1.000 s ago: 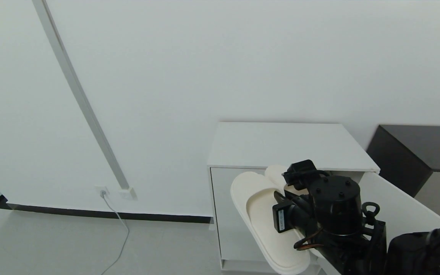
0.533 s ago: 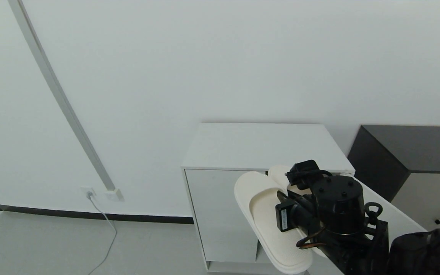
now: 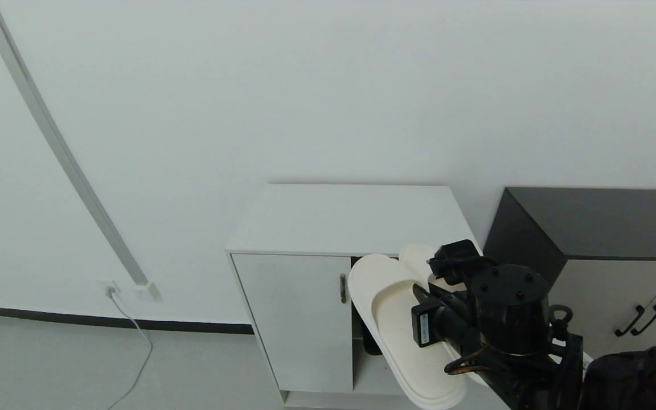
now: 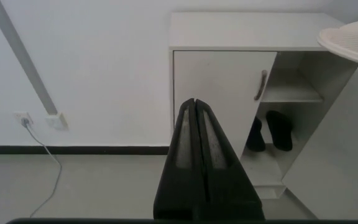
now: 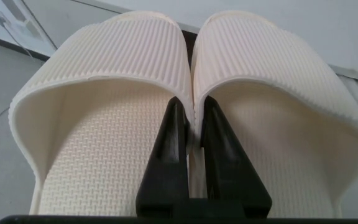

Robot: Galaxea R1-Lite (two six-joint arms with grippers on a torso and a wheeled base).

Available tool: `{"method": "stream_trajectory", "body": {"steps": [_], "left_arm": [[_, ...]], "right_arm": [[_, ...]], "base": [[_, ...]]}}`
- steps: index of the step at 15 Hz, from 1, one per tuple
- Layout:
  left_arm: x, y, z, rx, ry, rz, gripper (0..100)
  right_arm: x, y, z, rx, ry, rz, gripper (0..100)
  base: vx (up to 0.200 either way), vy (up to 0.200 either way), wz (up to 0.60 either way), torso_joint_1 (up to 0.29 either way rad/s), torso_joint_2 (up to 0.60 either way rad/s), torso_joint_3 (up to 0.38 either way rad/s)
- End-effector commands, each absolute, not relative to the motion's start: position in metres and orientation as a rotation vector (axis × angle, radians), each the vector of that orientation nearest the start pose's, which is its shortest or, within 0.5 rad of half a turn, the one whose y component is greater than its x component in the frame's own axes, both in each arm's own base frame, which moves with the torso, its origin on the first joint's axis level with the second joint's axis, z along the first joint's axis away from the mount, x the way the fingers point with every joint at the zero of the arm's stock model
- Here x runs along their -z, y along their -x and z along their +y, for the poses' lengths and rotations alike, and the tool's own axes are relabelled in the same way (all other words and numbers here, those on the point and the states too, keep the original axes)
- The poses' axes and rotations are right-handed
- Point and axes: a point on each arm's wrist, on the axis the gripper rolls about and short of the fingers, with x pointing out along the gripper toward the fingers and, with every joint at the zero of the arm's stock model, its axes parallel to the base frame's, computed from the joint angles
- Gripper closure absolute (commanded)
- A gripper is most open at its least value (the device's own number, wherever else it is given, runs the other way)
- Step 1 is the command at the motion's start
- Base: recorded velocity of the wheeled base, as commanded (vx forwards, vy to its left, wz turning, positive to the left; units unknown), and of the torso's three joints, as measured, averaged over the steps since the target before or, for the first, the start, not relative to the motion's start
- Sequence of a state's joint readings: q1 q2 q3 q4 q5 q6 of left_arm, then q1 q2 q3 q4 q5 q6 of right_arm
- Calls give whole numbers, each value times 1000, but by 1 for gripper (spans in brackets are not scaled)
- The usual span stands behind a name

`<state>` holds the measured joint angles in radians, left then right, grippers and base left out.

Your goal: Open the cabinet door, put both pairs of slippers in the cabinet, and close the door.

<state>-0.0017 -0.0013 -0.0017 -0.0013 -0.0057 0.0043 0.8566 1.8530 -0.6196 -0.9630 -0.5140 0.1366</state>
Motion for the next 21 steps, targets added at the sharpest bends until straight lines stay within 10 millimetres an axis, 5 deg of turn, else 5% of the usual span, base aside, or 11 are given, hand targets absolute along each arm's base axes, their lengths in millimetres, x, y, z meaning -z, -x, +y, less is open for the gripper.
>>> {"method": "stream_trajectory", "body": {"steps": [1, 21], "left_arm": [[-76, 23, 0, 8, -5, -3, 100], [-76, 23, 0, 8, -5, -3, 100]], "right_arm": [[-120, -210, 225, -324, 38, 236, 100], [-111, -208, 222, -328, 64, 237, 100]], "base": [[0, 0, 0, 0, 0, 0], [0, 0, 0, -17, 37, 20]]}}
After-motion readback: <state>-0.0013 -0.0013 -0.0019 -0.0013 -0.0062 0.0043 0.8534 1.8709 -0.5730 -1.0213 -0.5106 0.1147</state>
